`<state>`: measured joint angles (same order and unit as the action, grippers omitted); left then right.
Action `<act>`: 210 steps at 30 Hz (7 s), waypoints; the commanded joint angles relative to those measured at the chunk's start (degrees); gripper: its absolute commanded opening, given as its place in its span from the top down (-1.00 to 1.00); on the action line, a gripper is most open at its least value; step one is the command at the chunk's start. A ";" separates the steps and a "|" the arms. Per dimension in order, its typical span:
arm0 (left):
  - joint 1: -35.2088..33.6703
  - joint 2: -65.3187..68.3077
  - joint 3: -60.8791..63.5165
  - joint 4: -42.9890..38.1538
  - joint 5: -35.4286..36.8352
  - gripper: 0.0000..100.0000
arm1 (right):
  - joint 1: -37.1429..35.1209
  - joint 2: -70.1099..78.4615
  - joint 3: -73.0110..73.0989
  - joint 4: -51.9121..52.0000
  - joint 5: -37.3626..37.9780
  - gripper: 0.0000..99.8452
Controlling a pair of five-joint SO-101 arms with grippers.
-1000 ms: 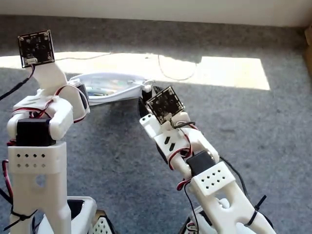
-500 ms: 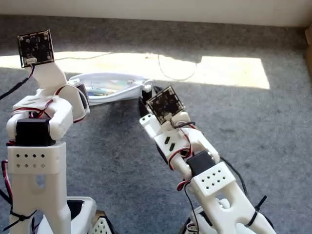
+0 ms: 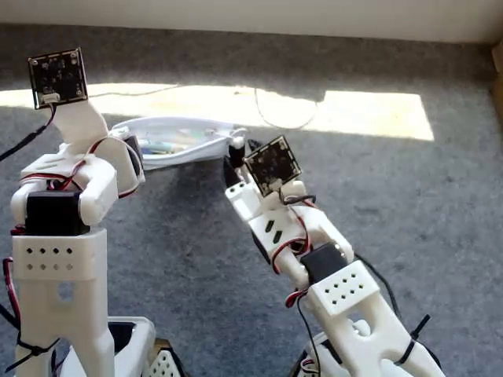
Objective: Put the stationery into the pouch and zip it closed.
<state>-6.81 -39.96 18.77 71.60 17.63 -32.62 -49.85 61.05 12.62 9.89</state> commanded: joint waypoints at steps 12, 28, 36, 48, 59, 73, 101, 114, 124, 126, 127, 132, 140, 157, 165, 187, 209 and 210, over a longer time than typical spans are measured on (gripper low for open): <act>-1.01 0.92 0.13 -0.09 -1.93 0.98 | 0.31 -1.45 -0.48 -9.63 -0.26 0.70; -1.01 0.92 0.13 -0.09 -2.02 0.98 | 0.40 -1.45 2.42 -9.45 -0.18 0.70; -1.01 0.92 0.13 -0.09 -2.02 0.98 | 0.40 -1.89 2.42 -9.45 -0.18 0.87; -1.01 1.01 0.13 -0.09 -2.11 0.98 | 0.57 -2.07 1.36 4.35 -0.18 0.88; -1.01 1.01 1.45 -0.97 -2.11 0.98 | 0.40 -2.07 -9.89 20.79 -0.18 0.99; 0.04 1.01 5.67 -8.18 0.00 0.52 | -1.01 -4.79 -16.22 38.99 -3.43 0.99; 30.37 1.01 5.93 -17.58 -12.92 0.43 | -2.15 -44.09 7.08 40.75 -0.97 0.99; 34.15 0.57 5.41 -17.32 -17.14 0.42 | -2.15 -47.43 9.01 40.57 -1.05 0.99; 33.19 -5.85 5.41 -15.30 -18.64 0.43 | 1.36 -47.43 9.01 40.31 -2.99 0.99; 32.31 -9.10 5.41 -14.07 -20.31 0.43 | 3.12 -47.43 8.92 39.52 -4.13 0.99; 31.60 -10.42 5.49 -13.36 -20.48 0.43 | 3.74 -47.43 8.92 39.16 -4.31 0.99; 26.33 -12.62 5.49 -8.70 -21.63 0.43 | 4.26 -47.43 8.75 39.08 -4.31 0.99; 26.59 -12.97 6.02 1.93 -38.33 0.43 | 7.52 -47.43 8.48 39.60 -4.22 0.99; 30.37 -13.05 28.26 -14.86 -51.08 0.43 | 8.40 -46.81 -1.27 51.21 -0.26 0.99; 32.40 -12.70 36.79 -28.84 -50.90 0.43 | 8.40 -46.81 -1.54 51.38 -0.18 0.99; 39.25 -12.53 40.66 -40.97 -44.13 0.43 | 8.31 -47.43 -1.63 52.53 -0.53 0.99; 41.45 -12.88 48.92 -53.01 -39.21 0.43 | 8.22 -47.43 -1.63 52.53 -0.62 0.99; 41.71 -12.97 49.01 -53.01 -39.21 0.45 | 8.22 -47.43 -1.63 52.53 -0.62 0.99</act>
<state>32.66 -52.00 67.82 20.00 -22.46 -24.70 -96.79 63.69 65.01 9.10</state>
